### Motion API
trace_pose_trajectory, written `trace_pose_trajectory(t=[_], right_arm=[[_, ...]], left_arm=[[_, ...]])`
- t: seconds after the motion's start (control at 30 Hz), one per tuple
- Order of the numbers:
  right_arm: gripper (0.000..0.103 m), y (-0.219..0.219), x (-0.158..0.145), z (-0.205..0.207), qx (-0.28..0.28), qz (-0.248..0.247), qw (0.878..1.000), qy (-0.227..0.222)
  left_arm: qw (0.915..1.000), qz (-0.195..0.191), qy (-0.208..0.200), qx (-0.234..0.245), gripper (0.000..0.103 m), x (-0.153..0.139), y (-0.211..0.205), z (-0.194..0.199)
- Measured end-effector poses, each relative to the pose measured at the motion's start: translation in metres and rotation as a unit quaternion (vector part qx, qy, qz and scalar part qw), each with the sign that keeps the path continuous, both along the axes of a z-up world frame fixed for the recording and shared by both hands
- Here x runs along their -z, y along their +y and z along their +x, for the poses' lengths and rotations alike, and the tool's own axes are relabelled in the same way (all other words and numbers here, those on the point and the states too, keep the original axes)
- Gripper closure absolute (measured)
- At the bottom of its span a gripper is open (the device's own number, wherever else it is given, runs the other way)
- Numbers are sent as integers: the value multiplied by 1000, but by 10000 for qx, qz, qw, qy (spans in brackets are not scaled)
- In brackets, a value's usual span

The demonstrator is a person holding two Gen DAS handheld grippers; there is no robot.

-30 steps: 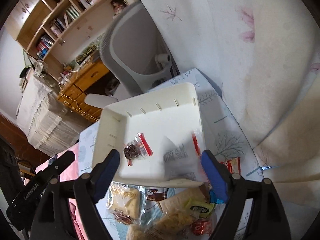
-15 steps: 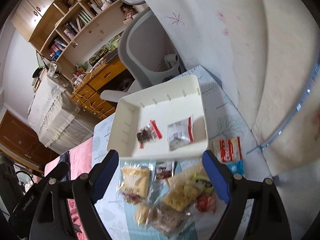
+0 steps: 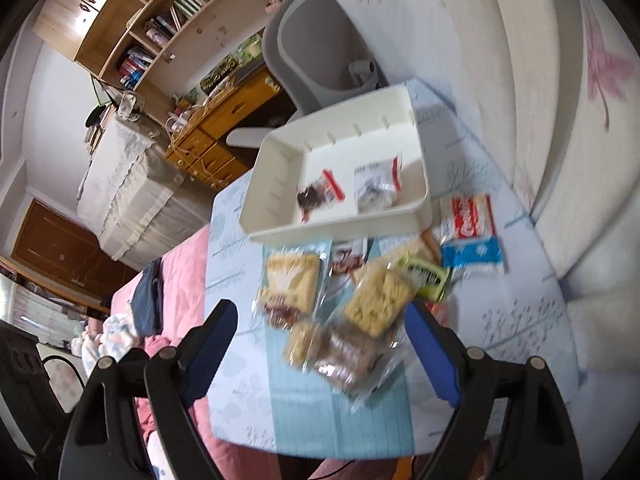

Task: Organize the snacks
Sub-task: 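Withdraw both tools from the tray back over the snacks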

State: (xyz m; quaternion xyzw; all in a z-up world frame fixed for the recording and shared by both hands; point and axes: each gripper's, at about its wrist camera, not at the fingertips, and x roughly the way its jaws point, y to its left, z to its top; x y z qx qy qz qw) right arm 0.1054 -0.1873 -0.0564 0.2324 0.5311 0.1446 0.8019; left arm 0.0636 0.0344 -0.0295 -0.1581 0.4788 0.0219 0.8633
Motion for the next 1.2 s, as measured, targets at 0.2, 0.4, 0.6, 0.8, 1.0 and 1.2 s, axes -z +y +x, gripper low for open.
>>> trace_pose_trajectory(t=[0.2, 0.4, 0.6, 0.8, 1.0, 1.2], right_arm=[[17, 1, 11, -13, -6, 129, 9996, 240], [17, 11, 32, -22, 90, 205, 9977, 641], [17, 32, 48, -29, 375, 120, 9948, 943], [17, 73, 60, -37, 539, -234, 9926, 1061], [17, 109, 72, -44, 695, -687, 9895, 1068], [17, 140, 78, -53, 1004, -1203, 9830, 961]], left_arm=[[9995, 85, 295, 59, 21, 14, -2, -17], [9985, 33, 523, 177, 21, 28, 12, -18], [9967, -115, 710, 385, 21, 36, 43, -6], [9931, -225, 950, 649, 18, 47, 82, 12], [9869, -329, 1251, 964, 18, 64, 118, 32], [9770, -404, 1548, 1408, 18, 86, 139, 50]])
